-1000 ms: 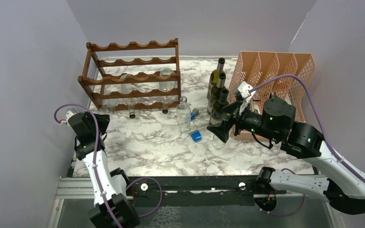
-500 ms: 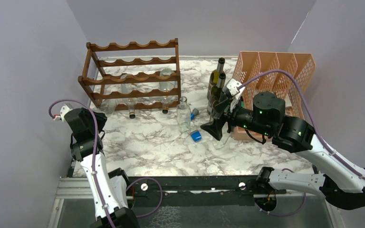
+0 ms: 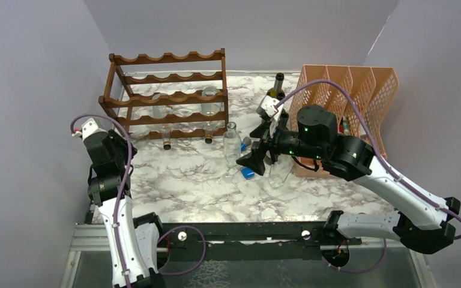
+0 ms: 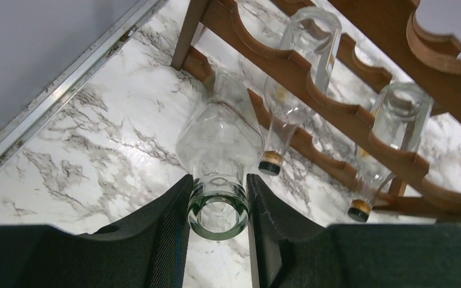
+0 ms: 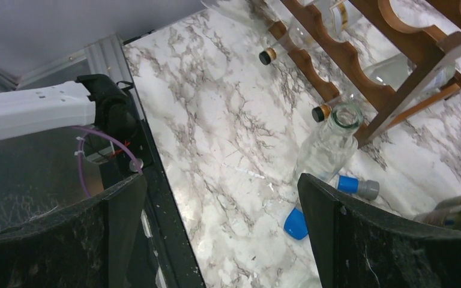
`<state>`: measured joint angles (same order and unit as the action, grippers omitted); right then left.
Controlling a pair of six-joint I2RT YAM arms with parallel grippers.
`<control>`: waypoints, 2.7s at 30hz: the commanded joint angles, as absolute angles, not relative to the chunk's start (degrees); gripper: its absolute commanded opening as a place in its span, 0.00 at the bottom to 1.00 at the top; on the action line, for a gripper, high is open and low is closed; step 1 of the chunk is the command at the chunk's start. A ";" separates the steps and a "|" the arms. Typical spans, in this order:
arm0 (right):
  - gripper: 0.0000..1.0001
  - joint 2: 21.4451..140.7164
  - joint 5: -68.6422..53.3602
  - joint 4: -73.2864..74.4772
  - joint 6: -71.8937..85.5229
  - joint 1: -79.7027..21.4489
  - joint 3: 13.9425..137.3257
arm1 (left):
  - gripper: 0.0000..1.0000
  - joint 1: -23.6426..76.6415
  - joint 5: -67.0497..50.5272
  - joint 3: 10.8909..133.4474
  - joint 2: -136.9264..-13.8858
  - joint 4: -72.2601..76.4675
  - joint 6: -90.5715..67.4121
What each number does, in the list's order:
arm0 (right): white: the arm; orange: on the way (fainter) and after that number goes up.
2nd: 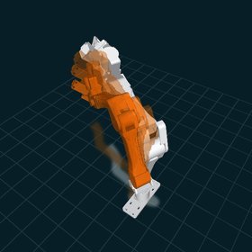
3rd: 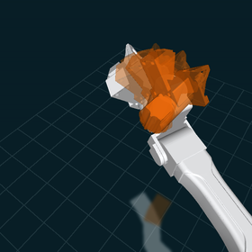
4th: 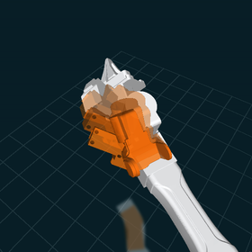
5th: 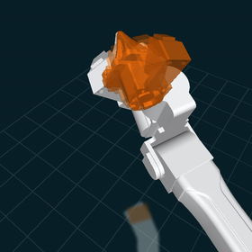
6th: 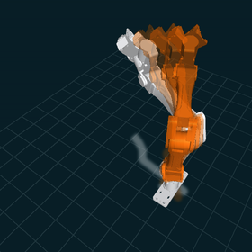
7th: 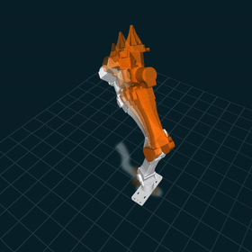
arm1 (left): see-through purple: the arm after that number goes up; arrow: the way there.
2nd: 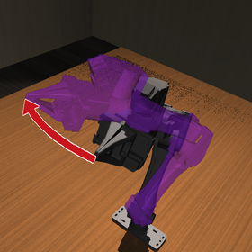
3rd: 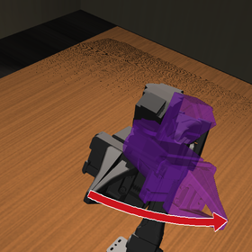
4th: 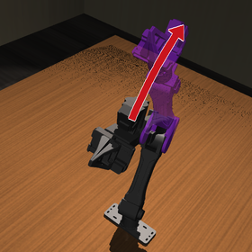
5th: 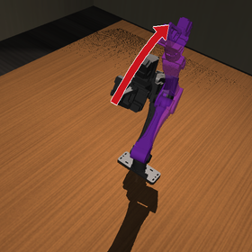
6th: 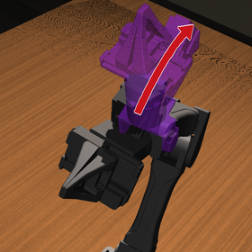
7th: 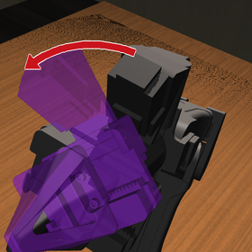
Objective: Take the wine bottle off the wine rack
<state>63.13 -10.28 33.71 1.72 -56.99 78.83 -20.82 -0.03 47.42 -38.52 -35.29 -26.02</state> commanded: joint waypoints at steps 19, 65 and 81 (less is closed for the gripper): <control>1.00 67.64 -19.42 26.88 0.82 -57.85 79.68 | 0.00 -9.11 -10.22 62.05 -43.97 -45.20 -7.26; 1.00 53.84 -0.34 30.36 3.13 -57.91 75.09 | 0.00 46.68 26.70 74.18 -65.36 -41.16 -16.21; 1.00 51.80 0.91 30.32 2.57 -57.90 73.80 | 0.00 50.85 29.97 72.44 -69.13 -38.37 -26.15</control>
<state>53.32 -0.89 29.80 2.94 -57.67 74.70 50.00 27.05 71.83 -69.41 -41.74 -23.22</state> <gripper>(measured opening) 0.995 0.388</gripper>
